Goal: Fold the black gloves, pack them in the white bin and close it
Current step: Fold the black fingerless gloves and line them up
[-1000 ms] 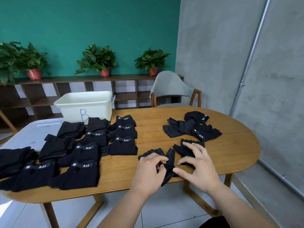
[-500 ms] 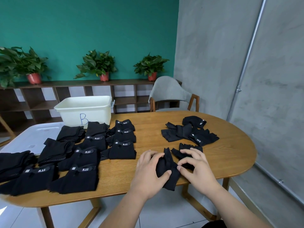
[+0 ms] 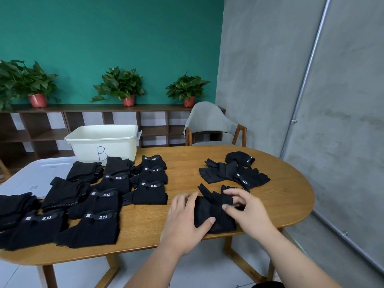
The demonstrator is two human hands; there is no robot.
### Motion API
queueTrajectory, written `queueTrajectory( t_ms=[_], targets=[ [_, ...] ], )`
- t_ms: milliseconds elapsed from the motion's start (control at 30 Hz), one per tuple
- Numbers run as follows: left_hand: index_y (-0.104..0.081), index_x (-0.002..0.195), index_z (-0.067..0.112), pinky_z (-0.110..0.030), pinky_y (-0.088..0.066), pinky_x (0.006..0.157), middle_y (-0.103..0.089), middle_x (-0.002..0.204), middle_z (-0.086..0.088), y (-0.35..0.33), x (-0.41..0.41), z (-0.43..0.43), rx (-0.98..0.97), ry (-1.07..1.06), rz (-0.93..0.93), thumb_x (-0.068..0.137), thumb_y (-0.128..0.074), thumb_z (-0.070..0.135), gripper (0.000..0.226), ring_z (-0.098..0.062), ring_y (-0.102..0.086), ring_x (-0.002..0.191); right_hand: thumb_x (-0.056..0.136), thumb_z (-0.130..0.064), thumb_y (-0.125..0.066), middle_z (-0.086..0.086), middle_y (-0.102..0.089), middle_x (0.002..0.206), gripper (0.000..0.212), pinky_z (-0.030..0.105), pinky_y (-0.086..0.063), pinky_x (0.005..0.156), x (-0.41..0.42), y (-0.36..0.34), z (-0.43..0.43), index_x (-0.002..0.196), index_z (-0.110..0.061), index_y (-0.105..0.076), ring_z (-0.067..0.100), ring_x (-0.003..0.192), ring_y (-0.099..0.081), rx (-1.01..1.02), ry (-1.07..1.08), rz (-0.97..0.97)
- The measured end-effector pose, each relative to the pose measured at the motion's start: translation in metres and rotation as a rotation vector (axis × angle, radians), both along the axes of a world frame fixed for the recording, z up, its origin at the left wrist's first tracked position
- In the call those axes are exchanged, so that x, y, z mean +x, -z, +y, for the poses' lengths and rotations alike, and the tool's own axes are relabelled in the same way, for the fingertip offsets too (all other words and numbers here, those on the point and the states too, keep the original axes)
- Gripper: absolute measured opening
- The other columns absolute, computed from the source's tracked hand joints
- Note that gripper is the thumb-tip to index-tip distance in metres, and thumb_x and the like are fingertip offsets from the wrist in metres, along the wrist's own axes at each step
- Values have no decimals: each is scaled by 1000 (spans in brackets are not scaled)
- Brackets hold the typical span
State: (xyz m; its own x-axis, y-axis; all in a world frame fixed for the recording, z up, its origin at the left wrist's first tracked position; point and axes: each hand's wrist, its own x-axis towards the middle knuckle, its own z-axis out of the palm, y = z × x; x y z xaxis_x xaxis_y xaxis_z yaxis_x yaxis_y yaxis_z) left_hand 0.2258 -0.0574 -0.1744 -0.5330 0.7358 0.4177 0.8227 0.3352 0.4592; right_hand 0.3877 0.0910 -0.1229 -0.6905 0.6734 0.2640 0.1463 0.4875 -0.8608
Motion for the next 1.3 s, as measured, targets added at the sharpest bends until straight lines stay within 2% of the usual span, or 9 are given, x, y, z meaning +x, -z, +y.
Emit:
queueTrajectory(
  t_ms=[100, 200, 333, 433, 600, 833, 967, 1100, 1300],
  targets=[
    [-10, 165, 40, -36, -27, 125, -25, 157, 14, -1, 0, -1, 6, 2, -22, 91, -37, 86, 91, -7, -18, 149, 93, -10, -77, 1, -81, 98, 26, 34, -62, 86, 4, -35, 10, 114, -26, -76, 16, 97, -77, -309, 20, 144],
    [-3, 166, 42, -38, -26, 127, -24, 158, 14, -2, 1, -3, -24, 14, -28, 90, -33, 89, 94, -8, -15, 151, 90, -17, -82, -7, -80, 99, 24, 23, -58, 79, 5, -59, 32, 112, -26, -78, 9, 95, -76, -305, 177, 184],
    [-5, 166, 42, -38, -26, 127, -25, 157, 15, -2, 1, -1, -58, 21, -37, 90, -32, 91, 95, -7, -15, 151, 91, -24, -81, -11, -79, 97, 18, 34, -61, 85, 6, -79, 58, 107, -30, -78, 11, 98, -74, -24, 316, 292],
    [-13, 166, 41, -37, -28, 125, -27, 155, 17, -2, 0, -1, -72, 30, -26, 90, -33, 91, 93, -6, -18, 148, 93, -28, -78, -18, -75, 103, 20, 27, -55, 89, 7, -78, 55, 111, -35, -75, 1, 102, -68, 303, 356, 275],
    [-31, 161, 40, -36, -29, 124, -29, 153, 19, -2, 0, -2, -114, 62, 27, 90, -33, 89, 85, -6, -20, 148, 95, -32, -73, -23, -70, 122, 28, 24, -55, 93, 3, -1, 43, 122, -40, -71, 0, 108, -67, 641, 102, -255],
    [-37, 158, 38, -37, -22, 126, -29, 157, 23, -5, 4, -3, -196, 155, 187, 95, -33, 81, 77, -7, -12, 153, 101, -21, -68, -33, -69, 111, 31, 3, -45, 81, 4, 51, 34, 124, -43, -70, -12, 101, -65, 471, 45, -150],
    [-35, 160, 38, -39, -18, 127, -30, 162, 22, -4, 6, -6, -276, 216, 258, 97, -29, 80, 76, -10, -11, 155, 103, -20, -64, -31, -71, 114, 30, 10, -50, 93, -2, 41, 33, 123, -41, -70, -16, 110, -62, 295, 26, -44],
    [-36, 160, 37, -41, -19, 126, -35, 160, 20, -4, 7, -5, -307, 228, 287, 97, -28, 81, 77, -12, -16, 154, 103, -16, -63, -29, -68, 111, 28, 25, -51, 101, -13, 23, 38, 116, -41, -66, -24, 106, -57, 89, 240, 167],
    [-39, 158, 37, -39, -20, 125, -37, 158, 20, -3, 7, -5, -302, 225, 291, 97, -29, 81, 76, -12, -18, 152, 104, -19, -61, -27, -66, 128, 31, 14, -48, 98, -16, 14, 30, 130, -36, -66, -10, 118, -60, 372, 236, 230]
  ],
)
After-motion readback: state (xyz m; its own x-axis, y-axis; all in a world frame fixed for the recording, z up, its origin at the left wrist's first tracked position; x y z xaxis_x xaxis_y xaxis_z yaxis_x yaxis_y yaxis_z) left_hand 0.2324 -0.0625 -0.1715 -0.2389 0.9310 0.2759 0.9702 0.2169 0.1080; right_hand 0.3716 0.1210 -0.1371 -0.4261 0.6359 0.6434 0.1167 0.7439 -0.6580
